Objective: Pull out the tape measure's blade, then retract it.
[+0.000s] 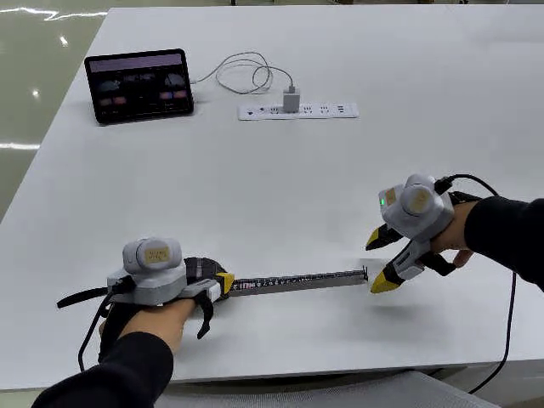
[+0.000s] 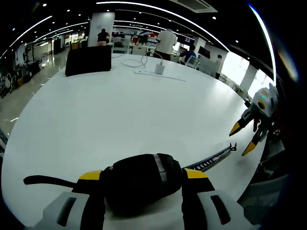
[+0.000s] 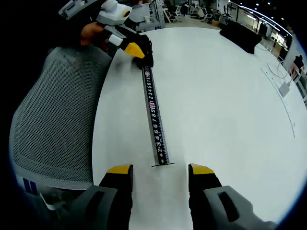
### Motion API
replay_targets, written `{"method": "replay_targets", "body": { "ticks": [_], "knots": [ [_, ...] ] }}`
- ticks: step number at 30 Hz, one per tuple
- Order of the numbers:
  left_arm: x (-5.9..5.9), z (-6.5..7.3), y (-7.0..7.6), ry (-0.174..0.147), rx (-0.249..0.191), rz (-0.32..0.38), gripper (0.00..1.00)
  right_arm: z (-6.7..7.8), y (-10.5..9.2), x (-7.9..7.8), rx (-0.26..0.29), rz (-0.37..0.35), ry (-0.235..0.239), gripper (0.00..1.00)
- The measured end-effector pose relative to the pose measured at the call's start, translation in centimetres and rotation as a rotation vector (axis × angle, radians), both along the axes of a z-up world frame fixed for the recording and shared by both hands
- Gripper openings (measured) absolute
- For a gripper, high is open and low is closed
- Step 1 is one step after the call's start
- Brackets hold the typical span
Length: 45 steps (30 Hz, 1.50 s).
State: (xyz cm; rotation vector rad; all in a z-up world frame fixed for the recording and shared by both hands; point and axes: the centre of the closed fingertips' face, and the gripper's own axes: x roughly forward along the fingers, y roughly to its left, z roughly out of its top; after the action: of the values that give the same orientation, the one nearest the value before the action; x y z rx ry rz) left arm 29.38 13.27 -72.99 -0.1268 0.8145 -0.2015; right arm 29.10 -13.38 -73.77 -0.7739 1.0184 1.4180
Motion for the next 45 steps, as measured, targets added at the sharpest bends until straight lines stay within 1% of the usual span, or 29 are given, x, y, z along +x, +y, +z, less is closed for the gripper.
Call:
{"method": "replay_targets", "body": {
  "ticks": [1,2,3,4,5,7,10,13,14,15,23,25,29,33,35,36,41,42,43,45],
  "knots": [
    [0.0,0.0,0.0,0.000,0.002,-0.002,0.61,-0.2,0.2,0.1,-0.005,-0.006,0.010,0.40],
    [0.0,0.0,0.0,0.000,0.003,-0.003,0.61,-0.5,0.1,0.2,-0.022,-0.005,0.015,0.40],
    [0.0,0.0,0.0,0.000,0.004,-0.005,0.61,-0.8,0.2,0.1,-0.041,0.022,0.009,0.40],
    [0.0,0.0,0.0,-0.001,0.005,-0.006,0.61,-1.0,0.2,0.1,-0.046,0.061,0.003,0.39],
    [0.0,0.0,0.0,-0.001,0.006,-0.007,0.61,-1.2,0.3,0.1,-0.048,0.068,0.003,0.36],
    [0.0,0.0,0.0,-0.001,0.009,-0.011,0.61,-1.3,0.5,0.1,-0.055,0.066,0.015,0.33],
    [-0.1,0.0,-0.1,-0.001,0.014,-0.016,0.61,-1.4,0.5,0.3,-0.057,0.079,0.015,0.29],
    [-0.1,-0.1,-0.1,-0.002,0.013,-0.021,0.61,-1.6,0.3,0.4,-0.069,0.087,0.020,0.23],
    [-0.1,-0.1,-0.1,-0.003,0.011,-0.023,0.61,-1.7,0.2,0.4,-0.074,0.085,0.018,0.21],
    [-0.1,-0.1,-0.1,-0.002,0.011,-0.023,0.61,-1.9,0.1,0.5,-0.080,0.100,0.008,0.18],
    [-0.1,-0.1,-0.1,-0.003,0.016,-0.029,0.61,-2.2,0.0,0.4,-0.093,0.129,-0.006,0.17],
    [-0.1,-0.1,-0.1,-0.004,0.018,-0.031,0.61,-2.2,0.0,0.4,-0.099,0.127,-0.006,0.17],
    [-0.1,-0.1,-0.1,-0.002,0.025,-0.034,0.60,-2.2,0.0,0.4,-0.102,0.131,-0.024,0.17],
    [-0.1,-0.1,-0.1,0.002,0.032,-0.036,0.60,-2.2,0.0,0.4,-0.098,0.113,-0.038,0.16],
    [-0.1,-0.1,0.0,0.002,0.037,-0.040,0.59,-2.2,0.1,0.4,-0.095,0.107,-0.037,0.16],
    [-0.1,-0.2,0.0,0.002,0.037,-0.038,0.59,-2.2,0.3,0.1,-0.084,0.099,-0.028,0.16],
    [-0.1,-0.2,0.0,0.000,0.036,-0.041,0.59,-2.2,1.3,-0.3,-0.064,0.104,-0.033,0.16],
    [-0.1,-0.2,0.0,-0.001,0.036,-0.040,0.59,-2.2,1.5,-0.3,-0.062,0.108,-0.038,0.16],
    [0.0,-0.2,0.0,-0.001,0.036,-0.040,0.59,-2.2,1.8,-0.2,-0.060,0.116,-0.056,0.16],
    [0.0,-0.2,0.0,-0.001,0.036,-0.041,0.59,-2.3,2.0,-0.4,-0.061,0.114,-0.050,0.15]
  ]
}}
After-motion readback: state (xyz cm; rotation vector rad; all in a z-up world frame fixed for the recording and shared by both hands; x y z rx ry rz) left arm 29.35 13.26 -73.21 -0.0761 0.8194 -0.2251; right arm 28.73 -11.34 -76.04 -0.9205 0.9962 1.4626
